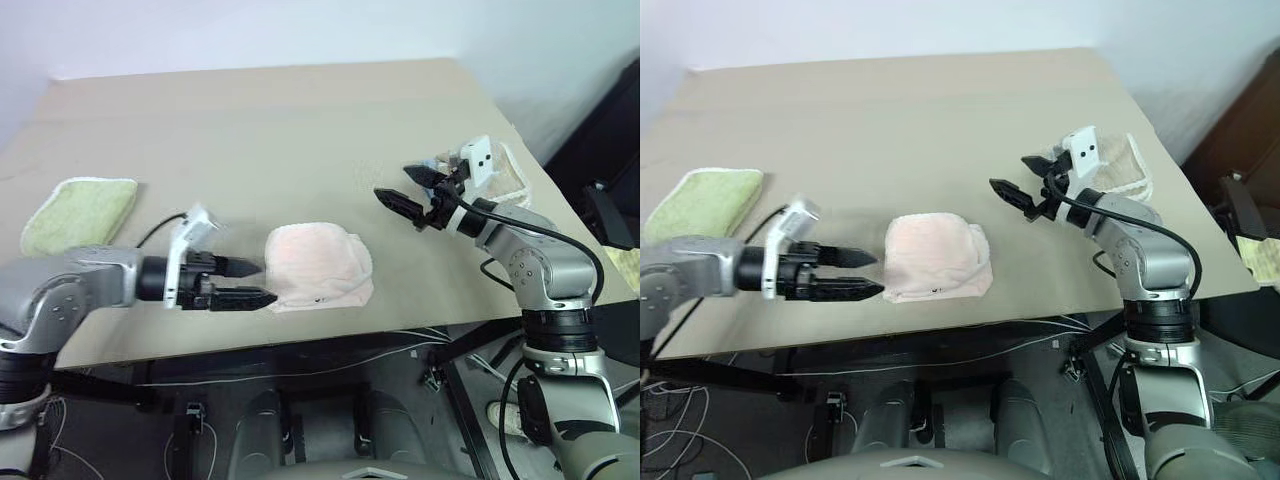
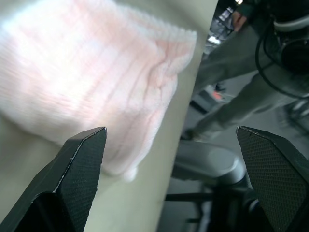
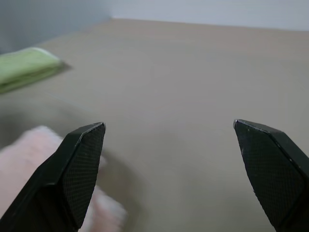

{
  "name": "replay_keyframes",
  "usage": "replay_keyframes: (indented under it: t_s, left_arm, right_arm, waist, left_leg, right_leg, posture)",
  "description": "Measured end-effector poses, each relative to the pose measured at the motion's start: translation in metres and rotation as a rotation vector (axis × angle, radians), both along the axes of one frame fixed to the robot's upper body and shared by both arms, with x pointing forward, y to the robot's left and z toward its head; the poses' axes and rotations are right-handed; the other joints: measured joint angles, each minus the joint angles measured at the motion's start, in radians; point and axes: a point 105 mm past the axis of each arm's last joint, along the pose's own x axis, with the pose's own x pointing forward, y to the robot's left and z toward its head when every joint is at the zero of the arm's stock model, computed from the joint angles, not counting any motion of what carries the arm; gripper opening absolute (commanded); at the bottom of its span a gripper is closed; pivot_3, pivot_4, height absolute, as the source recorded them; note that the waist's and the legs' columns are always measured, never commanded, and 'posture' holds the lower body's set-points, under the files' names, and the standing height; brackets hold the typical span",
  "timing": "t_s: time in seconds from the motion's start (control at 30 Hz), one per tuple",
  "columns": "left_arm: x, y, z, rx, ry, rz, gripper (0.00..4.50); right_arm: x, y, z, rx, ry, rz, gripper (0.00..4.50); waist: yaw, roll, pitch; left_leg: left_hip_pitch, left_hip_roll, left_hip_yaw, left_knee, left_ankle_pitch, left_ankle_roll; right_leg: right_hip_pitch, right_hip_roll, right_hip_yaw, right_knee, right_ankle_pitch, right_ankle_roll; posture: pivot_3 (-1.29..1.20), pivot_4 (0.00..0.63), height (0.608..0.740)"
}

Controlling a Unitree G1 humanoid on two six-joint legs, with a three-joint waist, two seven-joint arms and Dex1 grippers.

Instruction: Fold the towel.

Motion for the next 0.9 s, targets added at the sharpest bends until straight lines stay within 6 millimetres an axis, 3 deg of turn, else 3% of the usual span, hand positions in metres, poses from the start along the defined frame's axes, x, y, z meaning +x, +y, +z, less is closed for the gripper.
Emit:
replay_keyframes:
  t_s: [0.03, 0.13, 0.27, 0.4, 0.5, 0.7, 0.9]
  left_arm:
    - [0.004, 0.007, 0.002, -0.023, -0.008, 0.018, 4.50]
    - [0.019, 0.023, 0.020, -0.095, -0.061, 0.086, 3.89]
    - [0.037, 0.017, 0.050, -0.211, -0.184, 0.088, 2.45]
    - [0.046, 0.003, 0.051, -0.288, -0.272, 0.057, 1.07]
    - [0.053, -0.022, 0.041, -0.339, -0.345, 0.011, 0.03]
    - [0.064, -0.050, 0.012, -0.255, -0.496, -0.068, 0.03]
    - [0.068, -0.075, -0.018, -0.240, -0.514, -0.138, 0.03]
  right_arm:
    - [-0.001, 0.003, 0.001, 0.003, -0.004, 0.008, 3.87]
    - [-0.002, 0.009, 0.002, 0.017, -0.009, 0.021, 2.88]
    - [-0.009, 0.023, 0.009, 0.055, -0.025, 0.084, 1.40]
    - [-0.017, 0.033, 0.014, 0.060, -0.043, 0.131, 0.03]
    - [-0.025, 0.046, 0.012, 0.058, -0.029, 0.183, 0.00]
    - [-0.032, 0.056, -0.012, 0.031, 0.050, 0.217, 0.00]
    - [-0.041, 0.077, -0.039, -0.060, 0.107, 0.277, 0.00]
  waist:
    - [0.000, 0.000, 0.000]
    - [0.002, 0.000, 0.000]
    - [0.000, 0.000, 0.000]
    - [-0.001, 0.000, 0.000]
    - [0.000, 0.000, 0.000]
    - [0.000, 0.000, 0.000]
    - [-0.001, 0.000, 0.000]
  left_leg:
    - [0.000, 0.000, 0.000, 0.000, 0.000, 0.000]
    - [-0.001, 0.000, -0.001, 0.000, 0.001, 0.001]
    - [-0.001, 0.000, 0.000, 0.000, 0.001, 0.002]
    - [0.000, 0.000, 0.000, 0.000, 0.002, 0.002]
    - [-0.001, 0.000, -0.001, 0.002, 0.002, 0.002]
    - [0.000, 0.000, -0.001, 0.003, 0.002, 0.002]
    - [0.000, 0.000, -0.002, 0.004, 0.002, 0.003]
  right_leg:
    - [0.000, 0.000, 0.000, 0.000, 0.000, 0.000]
    - [-0.001, 0.000, -0.001, 0.000, 0.000, 0.000]
    - [0.000, 0.000, -0.001, 0.000, 0.001, 0.002]
    - [0.000, 0.001, -0.001, 0.002, 0.002, 0.004]
    - [0.000, 0.002, -0.001, 0.004, 0.002, 0.004]
    - [0.002, 0.001, -0.001, 0.003, 0.002, 0.003]
    - [0.001, 0.001, -0.001, 0.005, 0.002, 0.004]
  posture:
    - [0.00, 0.150, 0.740]
    - [0.00, 0.150, 0.740]
    - [0.00, 0.150, 0.740]
    - [0.00, 0.150, 0.740]
    - [0.00, 0.150, 0.740]
    - [0.00, 0.150, 0.740]
    - [0.00, 0.150, 0.740]
